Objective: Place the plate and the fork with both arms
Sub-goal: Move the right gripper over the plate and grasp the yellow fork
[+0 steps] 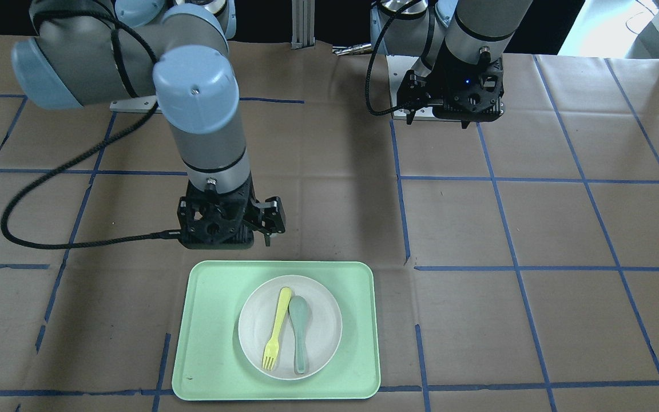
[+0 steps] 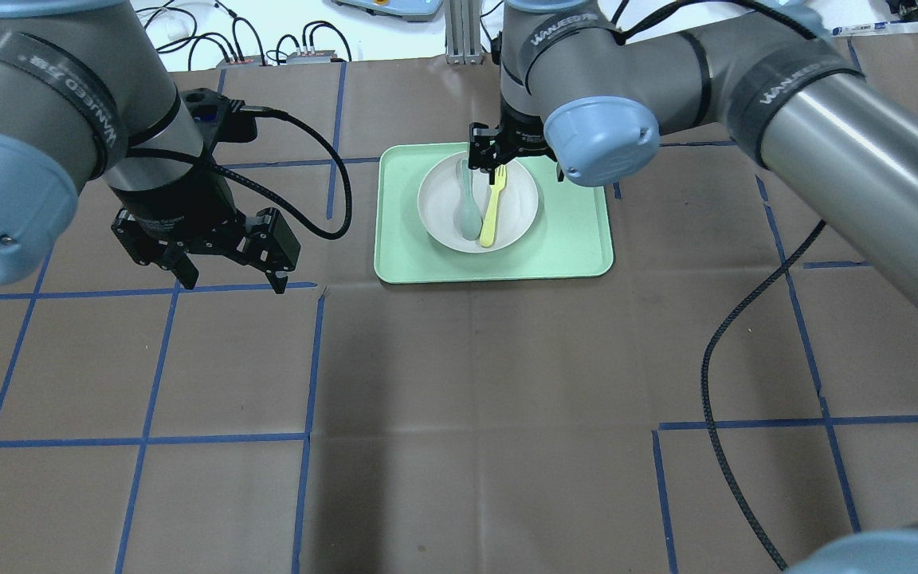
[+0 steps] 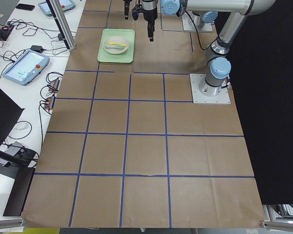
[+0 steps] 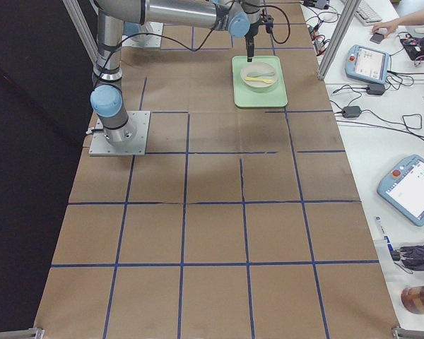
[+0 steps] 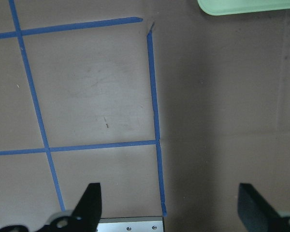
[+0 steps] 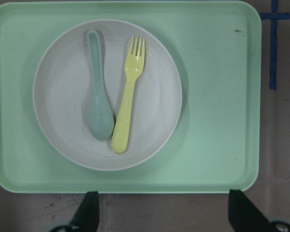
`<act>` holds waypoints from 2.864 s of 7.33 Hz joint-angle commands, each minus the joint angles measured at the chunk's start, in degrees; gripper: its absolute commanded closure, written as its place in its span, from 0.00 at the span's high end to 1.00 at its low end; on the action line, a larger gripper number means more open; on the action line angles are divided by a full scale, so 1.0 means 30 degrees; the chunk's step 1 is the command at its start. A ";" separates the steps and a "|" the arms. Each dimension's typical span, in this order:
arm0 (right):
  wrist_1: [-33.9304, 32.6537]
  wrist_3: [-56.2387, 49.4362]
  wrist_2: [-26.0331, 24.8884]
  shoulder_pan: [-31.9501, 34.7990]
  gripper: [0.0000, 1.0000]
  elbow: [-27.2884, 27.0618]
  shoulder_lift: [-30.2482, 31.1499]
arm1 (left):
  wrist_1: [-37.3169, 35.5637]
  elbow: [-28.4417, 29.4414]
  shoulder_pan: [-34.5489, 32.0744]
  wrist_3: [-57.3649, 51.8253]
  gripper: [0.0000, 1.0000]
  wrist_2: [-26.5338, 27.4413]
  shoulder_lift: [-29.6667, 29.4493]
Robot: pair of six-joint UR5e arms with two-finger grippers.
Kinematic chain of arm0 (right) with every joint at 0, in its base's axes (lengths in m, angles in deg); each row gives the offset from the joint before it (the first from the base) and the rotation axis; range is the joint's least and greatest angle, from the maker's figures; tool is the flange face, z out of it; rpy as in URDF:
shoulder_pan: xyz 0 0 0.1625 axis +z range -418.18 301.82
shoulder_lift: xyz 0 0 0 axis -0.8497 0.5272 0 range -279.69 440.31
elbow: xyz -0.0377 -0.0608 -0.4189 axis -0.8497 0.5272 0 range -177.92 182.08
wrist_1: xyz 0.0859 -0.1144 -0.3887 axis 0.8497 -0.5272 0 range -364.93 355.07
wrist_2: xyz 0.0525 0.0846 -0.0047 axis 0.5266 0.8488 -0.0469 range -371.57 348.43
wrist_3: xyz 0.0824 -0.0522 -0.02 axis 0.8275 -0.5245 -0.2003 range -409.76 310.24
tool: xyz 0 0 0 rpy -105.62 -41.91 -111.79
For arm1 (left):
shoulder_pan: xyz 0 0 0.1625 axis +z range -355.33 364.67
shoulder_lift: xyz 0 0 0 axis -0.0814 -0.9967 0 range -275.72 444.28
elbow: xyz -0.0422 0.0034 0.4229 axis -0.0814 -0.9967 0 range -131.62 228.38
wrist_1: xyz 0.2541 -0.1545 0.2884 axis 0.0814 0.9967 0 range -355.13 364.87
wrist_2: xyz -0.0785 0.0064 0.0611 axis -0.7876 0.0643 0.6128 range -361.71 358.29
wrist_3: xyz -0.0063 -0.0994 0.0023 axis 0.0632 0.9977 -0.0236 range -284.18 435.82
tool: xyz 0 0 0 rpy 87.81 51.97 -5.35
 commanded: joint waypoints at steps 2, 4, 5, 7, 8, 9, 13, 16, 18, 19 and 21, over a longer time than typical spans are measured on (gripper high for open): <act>-0.2493 0.0924 -0.0020 0.0197 0.61 0.0263 -0.2575 | -0.0030 -0.0087 0.0000 0.0075 1.00 -0.0003 -0.0351; -0.3634 0.1100 -0.0080 0.0197 0.58 0.0263 -0.3542 | -0.0089 -0.0205 0.0000 0.0046 1.00 -0.0032 -0.0468; -0.4017 0.1101 -0.0080 0.0197 0.58 0.0263 -0.3895 | -0.0119 -0.0177 0.0000 -0.0070 1.00 -0.0003 -0.0614; -0.4021 0.1101 -0.0021 0.0226 0.58 0.0234 -0.4103 | -0.0119 -0.0206 0.0000 -0.0072 1.00 -0.0003 -0.0586; -0.4166 0.1101 0.0008 0.0226 0.58 0.0263 -0.4278 | -0.0119 -0.0206 0.0000 -0.0072 1.00 -0.0003 -0.0673; -0.4255 0.1101 0.0008 0.0226 0.58 0.0263 -0.4453 | -0.0119 -0.0206 0.0000 -0.0072 1.00 -0.0003 -0.0819; -0.4988 0.1247 0.0154 0.0226 0.58 0.0263 -0.5011 | -0.0119 -0.0206 0.0000 -0.0072 1.00 -0.0003 -0.0879; -0.5104 0.1364 0.0155 0.0226 0.58 0.0263 -0.5217 | -0.0119 -0.0206 0.0000 -0.0101 1.00 -0.0003 -0.0879; -0.5105 0.1364 0.0155 0.0255 0.52 0.0263 -0.5246 | -0.0119 -0.0206 0.0000 -0.0101 1.00 -0.0003 -0.0879; -0.5105 0.1364 0.0184 0.0284 0.41 0.0263 -0.5333 | -0.0119 -0.0206 0.0000 -0.0101 1.00 -0.0003 -0.0879; -0.5105 0.1335 0.0213 0.0343 0.16 0.0292 -0.5334 | -0.0119 -0.0206 0.0000 -0.0101 1.00 -0.0003 -0.0879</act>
